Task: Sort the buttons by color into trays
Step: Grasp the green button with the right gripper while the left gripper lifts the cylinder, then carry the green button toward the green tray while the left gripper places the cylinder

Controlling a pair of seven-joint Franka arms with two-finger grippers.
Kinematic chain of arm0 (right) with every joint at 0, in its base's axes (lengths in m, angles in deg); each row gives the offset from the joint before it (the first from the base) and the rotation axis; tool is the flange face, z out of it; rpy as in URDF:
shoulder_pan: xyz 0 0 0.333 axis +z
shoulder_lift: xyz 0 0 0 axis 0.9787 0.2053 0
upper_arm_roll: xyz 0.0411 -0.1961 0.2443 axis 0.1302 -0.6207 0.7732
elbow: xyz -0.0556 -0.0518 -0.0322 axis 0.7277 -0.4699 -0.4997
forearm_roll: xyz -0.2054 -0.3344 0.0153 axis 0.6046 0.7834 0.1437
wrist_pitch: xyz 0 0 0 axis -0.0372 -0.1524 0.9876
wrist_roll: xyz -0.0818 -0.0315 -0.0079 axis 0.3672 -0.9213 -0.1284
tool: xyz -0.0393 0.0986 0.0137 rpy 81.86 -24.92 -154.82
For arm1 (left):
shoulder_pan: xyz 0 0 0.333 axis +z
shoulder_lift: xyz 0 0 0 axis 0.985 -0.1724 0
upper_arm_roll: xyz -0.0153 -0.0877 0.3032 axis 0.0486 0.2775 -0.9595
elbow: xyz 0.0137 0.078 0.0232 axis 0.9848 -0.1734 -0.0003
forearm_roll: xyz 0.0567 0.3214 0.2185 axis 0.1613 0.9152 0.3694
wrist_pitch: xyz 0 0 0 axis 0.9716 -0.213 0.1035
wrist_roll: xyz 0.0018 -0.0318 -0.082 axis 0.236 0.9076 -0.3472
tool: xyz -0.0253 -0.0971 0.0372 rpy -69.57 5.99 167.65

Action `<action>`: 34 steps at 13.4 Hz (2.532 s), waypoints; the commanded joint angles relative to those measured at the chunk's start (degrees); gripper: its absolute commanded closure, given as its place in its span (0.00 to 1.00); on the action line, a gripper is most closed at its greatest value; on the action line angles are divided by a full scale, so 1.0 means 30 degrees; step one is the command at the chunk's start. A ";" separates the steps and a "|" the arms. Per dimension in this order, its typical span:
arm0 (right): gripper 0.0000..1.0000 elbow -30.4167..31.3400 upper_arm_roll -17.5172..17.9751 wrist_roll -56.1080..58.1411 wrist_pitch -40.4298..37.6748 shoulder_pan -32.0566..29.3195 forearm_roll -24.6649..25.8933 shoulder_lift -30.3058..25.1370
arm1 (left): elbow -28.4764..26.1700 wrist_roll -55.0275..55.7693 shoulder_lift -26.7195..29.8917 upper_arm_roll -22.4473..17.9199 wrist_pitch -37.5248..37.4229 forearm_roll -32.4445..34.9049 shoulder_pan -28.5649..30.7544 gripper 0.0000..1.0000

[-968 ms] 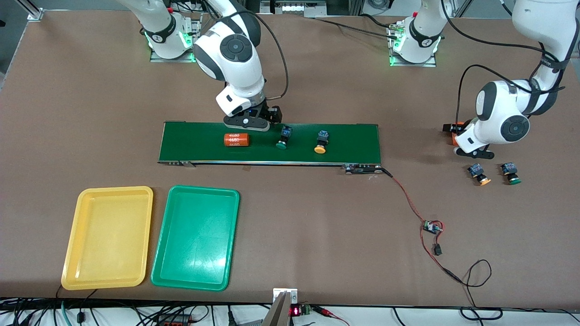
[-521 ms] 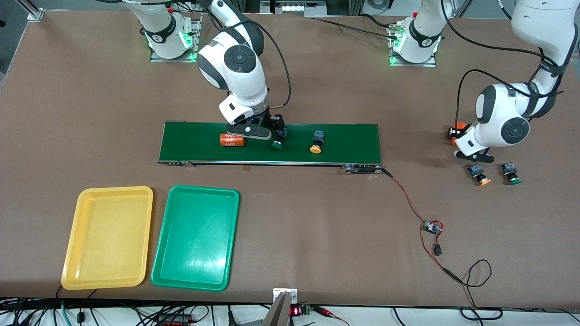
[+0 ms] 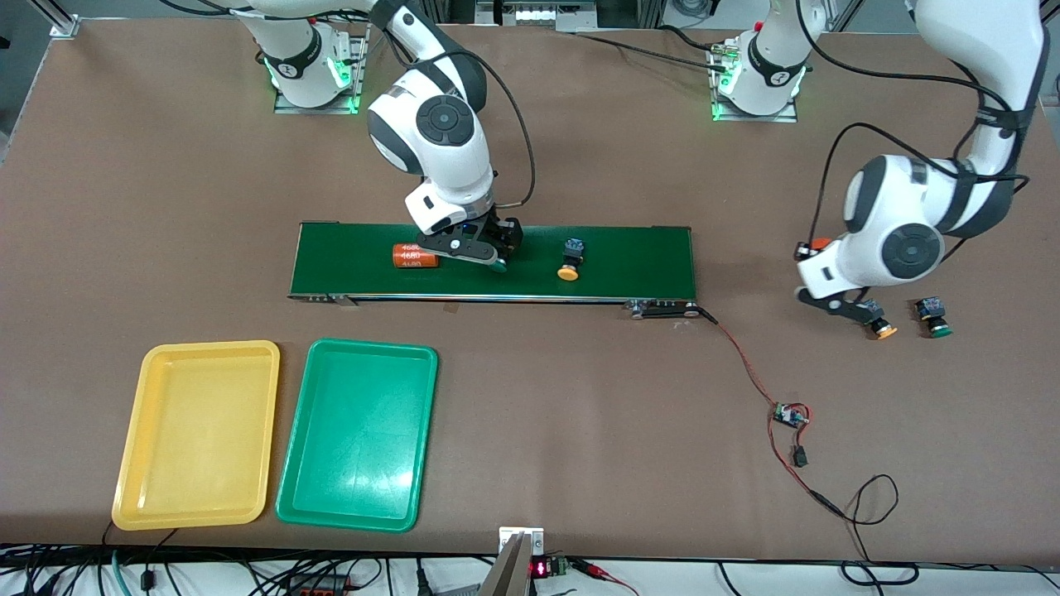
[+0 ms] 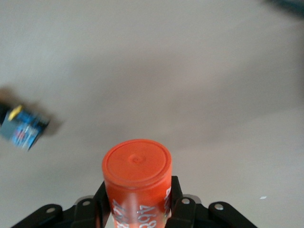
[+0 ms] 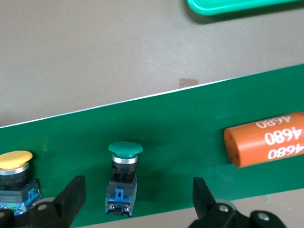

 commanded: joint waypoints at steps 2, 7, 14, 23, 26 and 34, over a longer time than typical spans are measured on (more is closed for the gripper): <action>0.00 -0.0573 -0.0162 -0.0884 -0.0478 0.0525 -0.1129 0.0764 | 0.0356 -0.2014 0.0119 0.2664 -0.0219 -0.0399 0.0057 0.80; 0.00 -0.0485 -0.0162 -0.0971 -0.0508 0.0642 -0.1899 0.1378 | 0.0854 -0.4035 0.0149 0.6093 -0.0247 -0.0342 -0.0031 0.82; 0.36 -0.0397 -0.0717 0.0082 -0.0508 0.0671 -0.1635 0.2024 | 0.1147 -0.9396 -0.0523 0.6538 0.2065 -0.0136 -0.1467 0.83; 0.95 -0.2498 -0.2650 0.4149 -0.4597 0.0204 -0.1986 0.0387 | 0.1089 -0.9369 -0.1757 0.6538 0.3592 -0.0282 -0.2258 0.00; 0.95 -0.3910 -0.3528 0.6577 -0.5781 -0.0293 -0.1899 -0.0346 | 0.1235 -0.9253 -0.0881 0.6158 0.3445 -0.0369 -0.1996 0.00; 0.95 -0.6162 -0.6636 1.5577 -0.5342 -0.2549 -0.2016 0.0819 | 0.1908 -0.5422 0.0324 0.1302 0.2302 -0.0661 -0.1467 0.00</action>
